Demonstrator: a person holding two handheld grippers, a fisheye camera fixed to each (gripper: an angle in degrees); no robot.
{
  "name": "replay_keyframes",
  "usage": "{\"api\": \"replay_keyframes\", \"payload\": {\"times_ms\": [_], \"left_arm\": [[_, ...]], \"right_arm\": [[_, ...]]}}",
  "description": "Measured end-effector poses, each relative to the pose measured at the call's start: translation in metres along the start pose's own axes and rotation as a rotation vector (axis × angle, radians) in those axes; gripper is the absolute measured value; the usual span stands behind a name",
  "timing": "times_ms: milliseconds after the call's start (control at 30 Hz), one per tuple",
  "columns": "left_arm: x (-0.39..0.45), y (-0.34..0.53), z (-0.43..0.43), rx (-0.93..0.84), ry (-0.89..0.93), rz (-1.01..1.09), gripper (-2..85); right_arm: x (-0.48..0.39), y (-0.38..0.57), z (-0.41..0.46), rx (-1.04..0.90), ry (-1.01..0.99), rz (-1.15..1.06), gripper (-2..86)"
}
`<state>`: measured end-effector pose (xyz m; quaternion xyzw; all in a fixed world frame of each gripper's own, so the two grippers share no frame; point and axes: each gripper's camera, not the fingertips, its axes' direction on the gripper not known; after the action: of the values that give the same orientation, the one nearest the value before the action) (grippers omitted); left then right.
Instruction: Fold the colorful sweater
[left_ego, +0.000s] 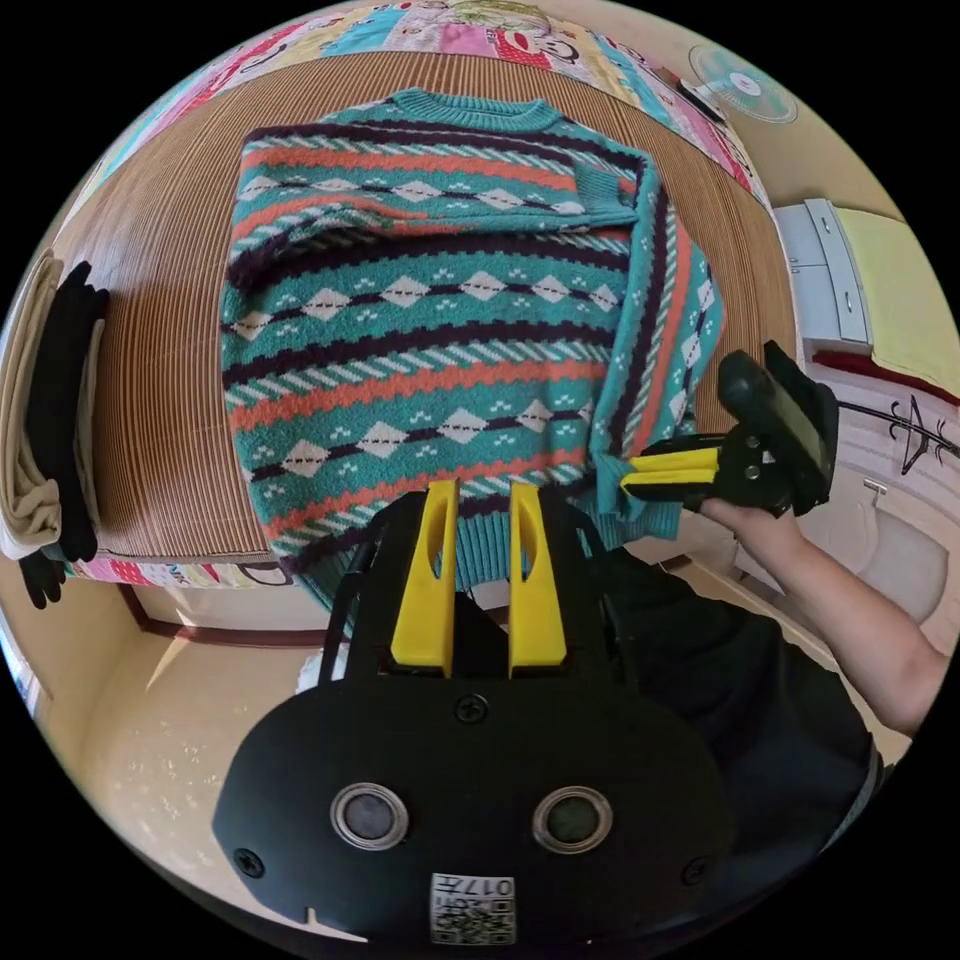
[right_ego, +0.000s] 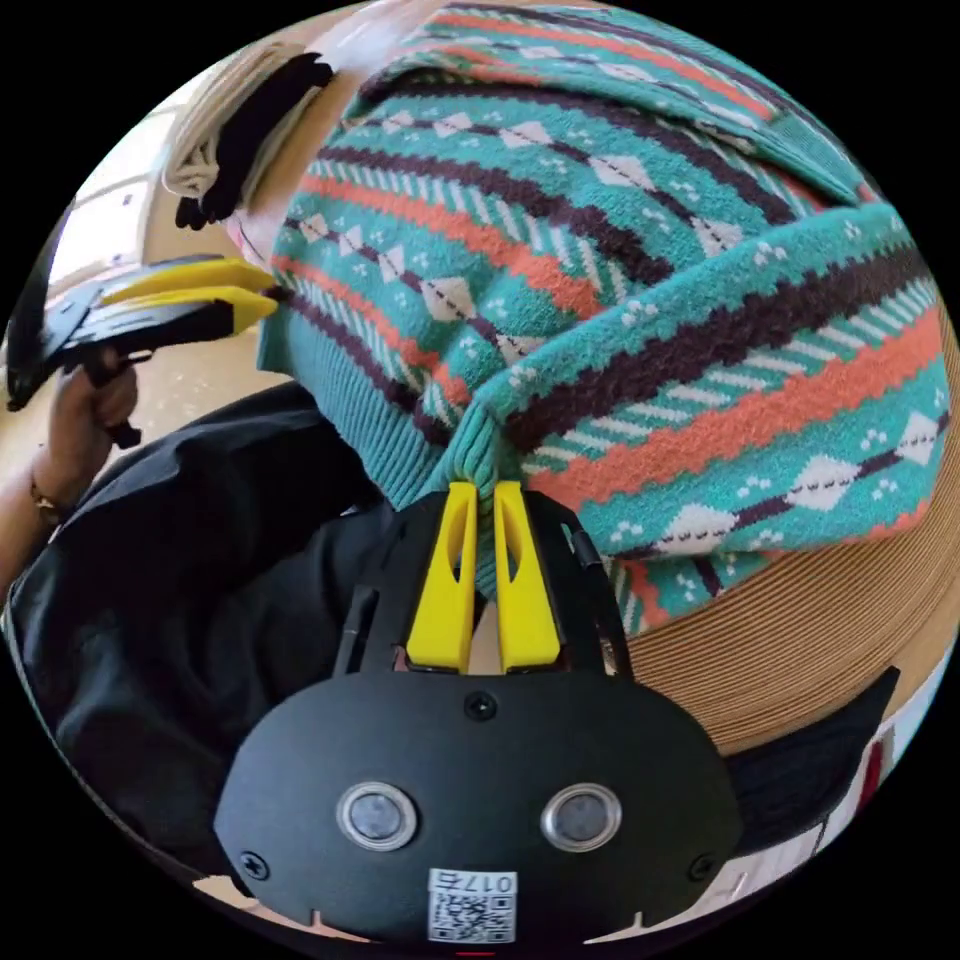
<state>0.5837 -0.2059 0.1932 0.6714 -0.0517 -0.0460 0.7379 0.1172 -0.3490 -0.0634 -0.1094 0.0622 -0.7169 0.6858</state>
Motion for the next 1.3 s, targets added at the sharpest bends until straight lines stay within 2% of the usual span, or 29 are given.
{"api": "replay_keyframes", "payload": {"times_ms": [33,100,133,200,300,400,500,633,700,767,833,867,1067,1167,1200,1300], "left_arm": [[0.004,0.000,0.000,0.001,0.009,0.012,8.1],[0.010,-0.001,-0.003,0.008,0.044,0.038,8.1],[0.014,-0.003,-0.007,0.021,0.101,0.064,8.2],[0.023,-0.007,-0.020,0.082,0.220,0.119,8.8],[0.059,-0.020,-0.053,0.197,0.318,0.265,11.1],[0.121,-0.035,-0.090,0.280,0.262,0.461,14.4],[0.187,-0.043,-0.129,0.384,0.205,0.634,16.9],[0.244,-0.045,-0.173,0.557,0.114,0.747,17.4],[0.248,-0.052,-0.184,0.589,0.115,0.738,15.4],[0.238,-0.058,-0.192,0.608,0.127,0.736,13.0],[0.201,-0.064,-0.210,0.684,0.135,0.660,5.6],[0.190,-0.068,-0.215,0.689,0.139,0.652,5.4],[0.018,-0.104,-0.235,0.678,0.220,0.300,4.6],[-0.073,-0.115,-0.200,0.557,-0.007,0.049,4.9],[-0.116,-0.112,-0.179,0.509,-0.052,-0.102,5.1],[-0.221,-0.079,-0.127,0.348,0.005,-0.445,5.3]], "right_arm": [[0.009,0.013,-0.021,0.066,-0.134,-0.012,4.3],[0.048,0.073,-0.102,0.353,-0.589,-0.087,3.9],[0.056,0.088,-0.120,0.419,-0.653,-0.108,3.8],[0.072,0.146,-0.181,0.669,-0.757,-0.160,3.5],[0.077,0.195,-0.231,0.903,-0.827,-0.187,3.3],[0.052,0.208,-0.264,1.013,-0.799,-0.224,3.3],[0.012,0.194,-0.286,1.033,-0.753,-0.275,3.4],[-0.043,0.156,-0.300,0.968,-0.669,-0.307,3.7],[-0.064,0.142,-0.307,0.980,-0.575,-0.284,4.4],[-0.060,0.142,-0.313,1.026,-0.607,-0.258,5.3],[-0.054,0.152,-0.317,1.081,-0.637,-0.271,4.8],[-0.049,0.161,-0.317,1.106,-0.637,-0.271,3.4],[-0.016,0.187,-0.267,1.029,-0.634,-0.056,1.1],[-0.001,0.185,-0.219,0.914,-0.598,0.108,1.4],[0.005,0.183,-0.198,0.859,-0.589,0.180,1.7],[0.016,0.180,-0.154,0.744,-0.553,0.323,3.3]]}}
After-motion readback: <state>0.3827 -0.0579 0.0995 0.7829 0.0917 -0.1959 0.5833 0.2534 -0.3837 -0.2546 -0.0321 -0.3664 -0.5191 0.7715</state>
